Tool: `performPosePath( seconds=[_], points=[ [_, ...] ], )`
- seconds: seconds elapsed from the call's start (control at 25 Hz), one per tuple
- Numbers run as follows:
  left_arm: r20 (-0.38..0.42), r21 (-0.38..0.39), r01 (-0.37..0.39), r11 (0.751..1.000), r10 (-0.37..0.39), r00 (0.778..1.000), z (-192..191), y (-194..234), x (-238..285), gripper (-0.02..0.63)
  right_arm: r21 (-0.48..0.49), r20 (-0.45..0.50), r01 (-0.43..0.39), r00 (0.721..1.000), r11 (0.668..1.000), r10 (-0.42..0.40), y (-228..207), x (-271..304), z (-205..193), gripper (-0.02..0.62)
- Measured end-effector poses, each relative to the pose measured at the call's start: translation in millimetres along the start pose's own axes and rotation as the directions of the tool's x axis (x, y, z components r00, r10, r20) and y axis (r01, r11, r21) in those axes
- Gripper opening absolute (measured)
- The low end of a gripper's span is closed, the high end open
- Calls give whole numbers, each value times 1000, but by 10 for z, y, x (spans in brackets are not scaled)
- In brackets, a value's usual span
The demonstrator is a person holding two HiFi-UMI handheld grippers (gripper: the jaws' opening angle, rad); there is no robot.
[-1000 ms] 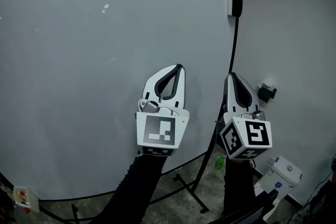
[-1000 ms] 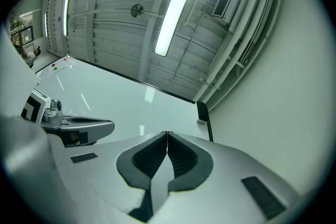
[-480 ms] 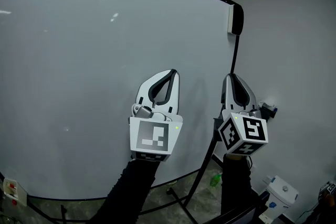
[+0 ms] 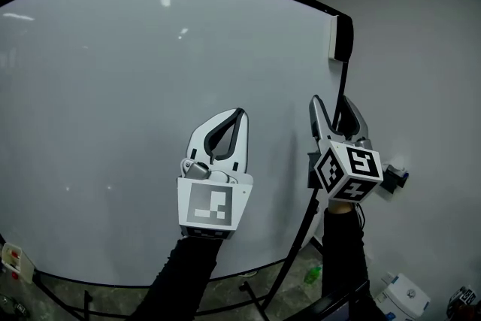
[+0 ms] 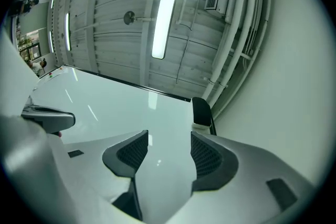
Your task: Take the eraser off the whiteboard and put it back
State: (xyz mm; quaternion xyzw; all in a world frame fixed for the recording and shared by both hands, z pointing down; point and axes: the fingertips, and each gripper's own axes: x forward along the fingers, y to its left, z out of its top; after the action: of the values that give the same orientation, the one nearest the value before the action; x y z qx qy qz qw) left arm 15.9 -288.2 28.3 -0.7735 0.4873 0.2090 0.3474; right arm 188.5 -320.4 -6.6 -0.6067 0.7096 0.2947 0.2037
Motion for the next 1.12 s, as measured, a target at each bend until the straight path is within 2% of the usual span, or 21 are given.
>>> performPosePath(
  seconds=[0.28, 0.56, 0.8, 1.12],
  points=[
    [-7, 48, -31, 998, 32, 999, -19, 16, 32, 6, 46, 9, 20, 1000, 999, -20, -364, 421, 8, 262],
    [-16, 77, -78, 994, 80, 997, -6, 128, -11, 6, 112, 10, 5, 1000, 994, -7, -735, 754, 63, 282],
    [-21, 105, -108, 989, 111, 994, -16, 206, -51, 6, 127, 2, -7, 1000, 992, 7, -809, 973, 34, 290],
    [-28, 112, -99, 989, 103, 994, -31, 185, -26, 6, 137, 34, -33, 999, 990, 28, -812, 1163, 211, 290]
  ],
)
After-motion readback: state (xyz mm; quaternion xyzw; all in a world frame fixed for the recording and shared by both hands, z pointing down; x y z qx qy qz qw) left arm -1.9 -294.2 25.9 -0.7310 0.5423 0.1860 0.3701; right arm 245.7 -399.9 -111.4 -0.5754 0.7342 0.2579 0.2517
